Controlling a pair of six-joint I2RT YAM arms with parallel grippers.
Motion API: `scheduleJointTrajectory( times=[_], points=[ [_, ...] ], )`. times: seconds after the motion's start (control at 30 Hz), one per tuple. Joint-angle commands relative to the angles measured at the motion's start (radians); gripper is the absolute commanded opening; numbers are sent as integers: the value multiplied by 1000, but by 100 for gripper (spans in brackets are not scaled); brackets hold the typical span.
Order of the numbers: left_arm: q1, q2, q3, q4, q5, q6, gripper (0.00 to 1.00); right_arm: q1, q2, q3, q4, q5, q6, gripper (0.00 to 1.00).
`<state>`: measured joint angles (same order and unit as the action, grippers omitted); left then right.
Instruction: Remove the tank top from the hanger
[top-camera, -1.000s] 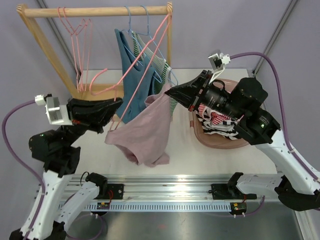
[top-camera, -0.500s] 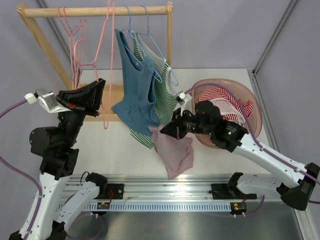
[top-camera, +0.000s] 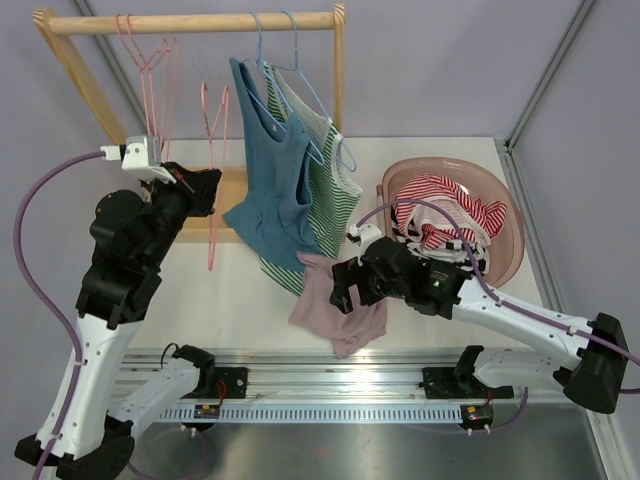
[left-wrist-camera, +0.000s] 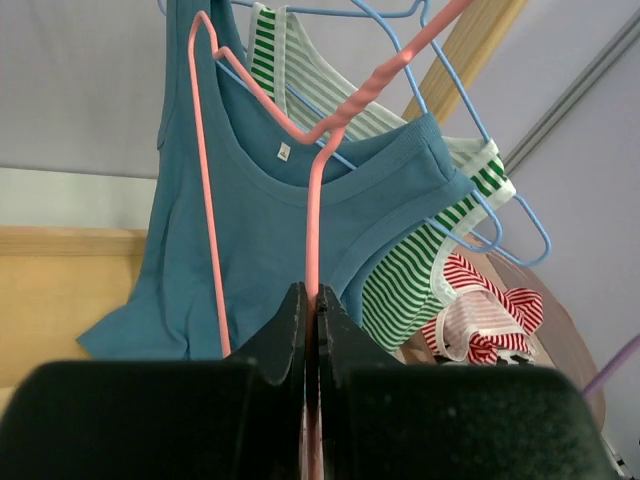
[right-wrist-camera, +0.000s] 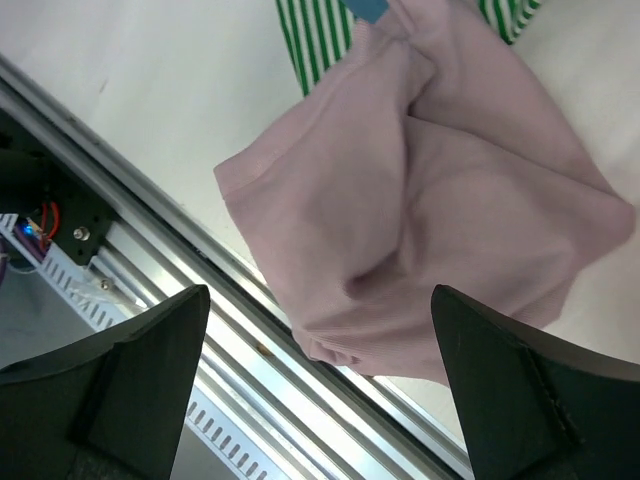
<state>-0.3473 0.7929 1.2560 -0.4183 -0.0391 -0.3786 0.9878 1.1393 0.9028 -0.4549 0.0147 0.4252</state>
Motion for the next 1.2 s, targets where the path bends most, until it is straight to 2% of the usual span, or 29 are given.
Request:
scheduleJointTrajectory(
  times=[0.0, 0.13, 0.17, 0.33, 0.53, 0.73, 0.87, 1.17],
  points=[
    [-1, 51, 120, -40, -33, -14, 0, 9, -61, 33, -51, 106, -3, 99],
    [33, 175, 262, -114, -18, -25, 0, 9, -104, 19, -42, 81, 1, 100],
    [50, 230, 331, -126, 26, -28, 0, 9, -110, 15, -33, 73, 3, 99],
    [232, 363, 466, -128, 253, -82, 0, 9, -147, -30, 2, 47, 1, 99],
    [343, 578, 729, -177, 350, -103, 0, 9, -156, -71, 39, 13, -12, 99],
    [438, 738, 881, -218, 403, -144, 0, 11, -130, -114, 100, -12, -3, 99],
    [478, 756, 843, -226, 407, -155, 0, 11, -82, -105, 101, -32, -5, 99],
    [516, 735, 757, -224, 406, -143, 2, 61, 146, 14, -33, 192, 4, 99]
  ],
)
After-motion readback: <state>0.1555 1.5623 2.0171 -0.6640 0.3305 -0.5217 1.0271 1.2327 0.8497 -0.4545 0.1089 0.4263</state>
